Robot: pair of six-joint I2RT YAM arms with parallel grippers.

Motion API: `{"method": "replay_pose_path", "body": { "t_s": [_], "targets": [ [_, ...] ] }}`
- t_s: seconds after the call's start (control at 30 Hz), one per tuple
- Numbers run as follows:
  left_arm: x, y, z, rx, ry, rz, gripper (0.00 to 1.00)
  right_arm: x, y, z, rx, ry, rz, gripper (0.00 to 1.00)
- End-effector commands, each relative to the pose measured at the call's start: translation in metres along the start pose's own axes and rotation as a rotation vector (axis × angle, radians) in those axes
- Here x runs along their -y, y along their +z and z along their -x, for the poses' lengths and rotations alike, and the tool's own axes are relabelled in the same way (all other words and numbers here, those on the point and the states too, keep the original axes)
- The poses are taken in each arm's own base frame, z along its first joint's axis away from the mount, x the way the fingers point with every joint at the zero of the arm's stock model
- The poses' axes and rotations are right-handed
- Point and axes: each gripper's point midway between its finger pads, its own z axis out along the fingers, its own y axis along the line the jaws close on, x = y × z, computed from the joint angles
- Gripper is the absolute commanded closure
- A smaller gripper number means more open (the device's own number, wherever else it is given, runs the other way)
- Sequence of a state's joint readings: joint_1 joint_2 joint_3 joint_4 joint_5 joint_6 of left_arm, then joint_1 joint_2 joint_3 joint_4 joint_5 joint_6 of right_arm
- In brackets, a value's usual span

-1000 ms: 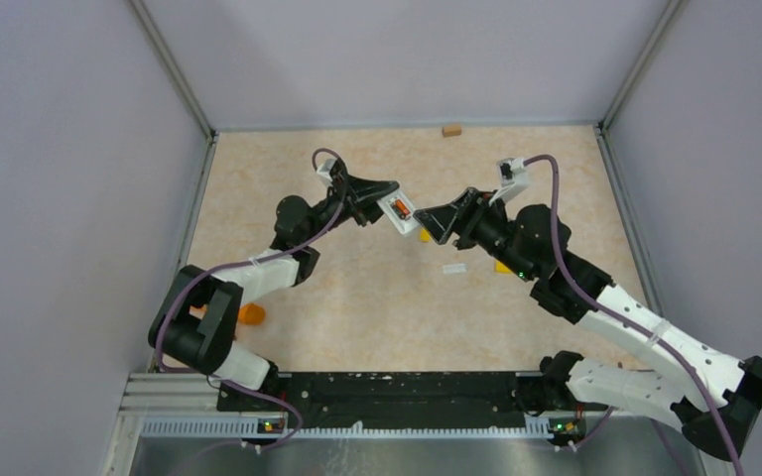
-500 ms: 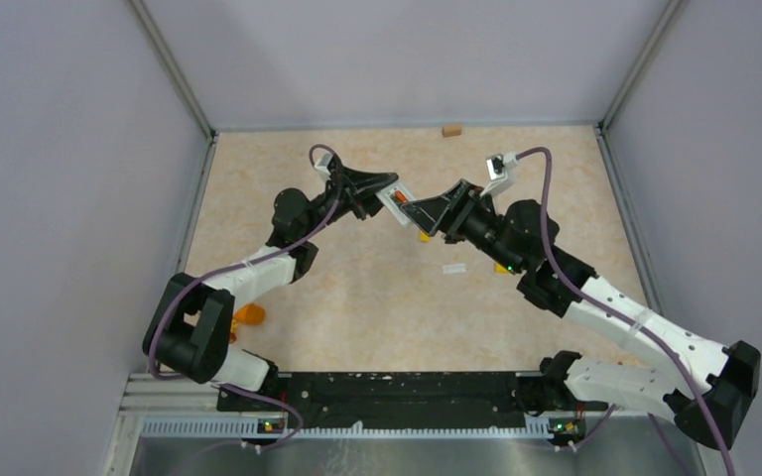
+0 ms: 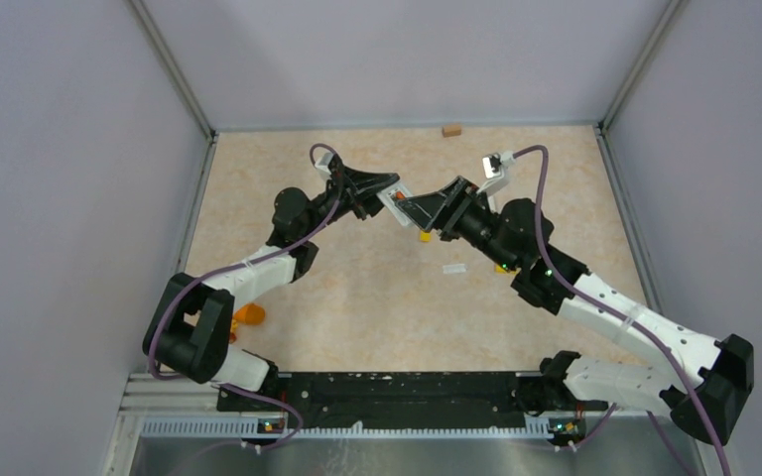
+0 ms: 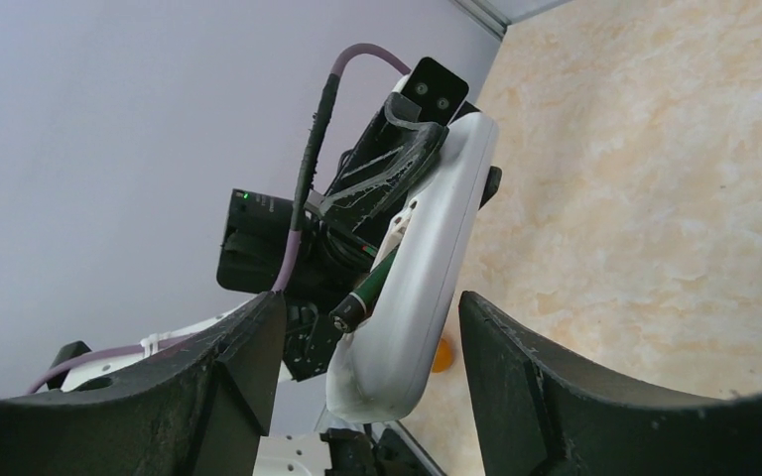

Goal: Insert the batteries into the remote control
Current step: Load the battery into the remote control.

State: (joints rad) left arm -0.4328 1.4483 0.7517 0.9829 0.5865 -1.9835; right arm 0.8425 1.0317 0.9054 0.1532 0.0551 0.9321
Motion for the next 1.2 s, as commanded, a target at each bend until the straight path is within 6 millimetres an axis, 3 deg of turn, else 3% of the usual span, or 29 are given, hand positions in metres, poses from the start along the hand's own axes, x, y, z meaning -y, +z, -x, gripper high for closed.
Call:
{"method": "replay_pose_path", "body": {
  "t_s": [0.0,0.2,0.23,0.27,0.3,0.5,0.77,1.03,1.17],
  "targets": [
    [0.03,0.001,-0.016,-0.051,0.071,-0.086,1.0,-0.014,-0.001,0.006,0.03,0.027,0.058,0.35],
    [0.03,0.001,-0.017,-0.054,0.076,-0.09,1.0,-0.011,0.002,0.005,0.031,0.045,0.041,0.46],
    [0.03,0.001,-0.018,-0.057,0.077,-0.091,1.0,0.026,0.005,0.055,0.163,0.041,-0.049,0.48],
    [0.03,0.001,-0.018,-0.059,0.076,-0.091,1.0,-0.009,0.004,0.008,0.041,0.053,0.04,0.48],
    [0.03,0.001,-0.018,-0.064,0.076,-0.092,1.0,-0.011,0.004,0.005,0.034,0.057,0.046,0.5],
    [0.032,0.003,-0.021,-0.078,0.088,-0.102,1.0,-0.007,0.009,0.0,0.008,0.076,0.035,0.61],
    [0.027,0.004,-0.018,-0.067,0.086,-0.086,1.0,-0.009,0.004,0.003,0.018,0.065,0.05,0.38],
    [0.024,0.004,-0.016,-0.058,0.083,-0.075,1.0,-0.011,0.001,0.002,0.02,0.072,0.072,0.37],
    [0.025,0.005,-0.016,-0.057,0.083,-0.076,1.0,-0.012,-0.001,0.004,0.03,0.072,0.084,0.44]
  ]
}}
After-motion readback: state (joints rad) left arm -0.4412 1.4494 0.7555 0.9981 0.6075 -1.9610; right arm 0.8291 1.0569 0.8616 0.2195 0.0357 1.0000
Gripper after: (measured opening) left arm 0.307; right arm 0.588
